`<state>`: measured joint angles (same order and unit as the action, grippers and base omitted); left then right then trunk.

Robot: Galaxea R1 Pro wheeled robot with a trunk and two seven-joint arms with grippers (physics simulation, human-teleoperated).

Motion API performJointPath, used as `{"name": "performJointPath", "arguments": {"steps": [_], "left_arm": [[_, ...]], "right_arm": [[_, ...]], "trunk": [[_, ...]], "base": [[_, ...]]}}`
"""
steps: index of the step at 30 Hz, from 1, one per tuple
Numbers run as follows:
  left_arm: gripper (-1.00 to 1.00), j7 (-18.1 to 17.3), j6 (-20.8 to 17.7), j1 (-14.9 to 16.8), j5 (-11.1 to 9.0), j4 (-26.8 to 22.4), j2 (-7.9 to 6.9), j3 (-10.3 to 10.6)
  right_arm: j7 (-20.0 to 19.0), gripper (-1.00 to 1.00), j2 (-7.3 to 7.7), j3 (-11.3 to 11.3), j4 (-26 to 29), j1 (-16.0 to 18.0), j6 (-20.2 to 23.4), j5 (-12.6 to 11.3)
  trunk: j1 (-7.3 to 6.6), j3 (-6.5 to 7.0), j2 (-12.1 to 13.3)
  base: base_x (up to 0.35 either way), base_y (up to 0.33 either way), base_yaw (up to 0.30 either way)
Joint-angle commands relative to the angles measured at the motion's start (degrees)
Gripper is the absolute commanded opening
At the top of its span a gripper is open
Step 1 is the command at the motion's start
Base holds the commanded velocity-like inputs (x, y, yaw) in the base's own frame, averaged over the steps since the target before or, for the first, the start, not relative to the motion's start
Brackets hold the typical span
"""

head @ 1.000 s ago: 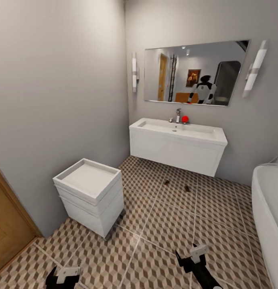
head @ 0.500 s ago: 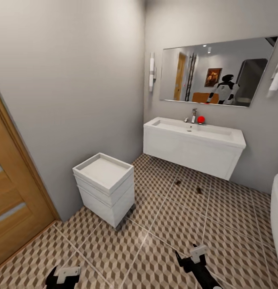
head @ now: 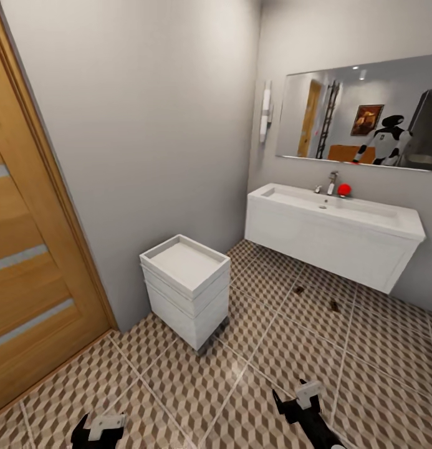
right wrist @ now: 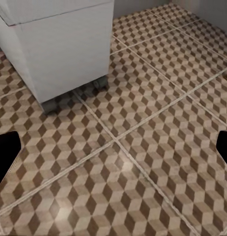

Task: Take the four mousetraps from the cabinet in the bathroom and place them on the bathroom floor. Make sure all four end up on the same floor surface, and ensure that at least two of them are either under or directly next to the same bathroom sink.

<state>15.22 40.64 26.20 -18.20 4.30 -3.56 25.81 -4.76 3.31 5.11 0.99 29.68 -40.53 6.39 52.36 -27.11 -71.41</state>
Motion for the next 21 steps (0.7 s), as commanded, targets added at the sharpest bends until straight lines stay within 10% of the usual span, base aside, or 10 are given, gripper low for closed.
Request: {"name": "performJointPath", "arguments": {"steps": [1, 21], "left_arm": [[1.0, 0.25, 0.21, 0.08, -0.17, 0.18, 0.05, 0.51], [1.0, 0.4, 0.22, 0.08, -0.17, 0.18, 0.05, 0.47]], "right_arm": [[0.05, 1.0, 0.03, 0.42, -0.02, 0.03, -0.17, -0.15], [2.9, 1.0, -0.06, 0.42, -0.01, 0.03, -0.17, -0.15]], "trunk": [[0.0, -0.06, -0.04], [0.0, -0.06, -0.04]], "base": [[0.0, 0.0, 0.262], [0.0, 0.0, 0.281]]}}
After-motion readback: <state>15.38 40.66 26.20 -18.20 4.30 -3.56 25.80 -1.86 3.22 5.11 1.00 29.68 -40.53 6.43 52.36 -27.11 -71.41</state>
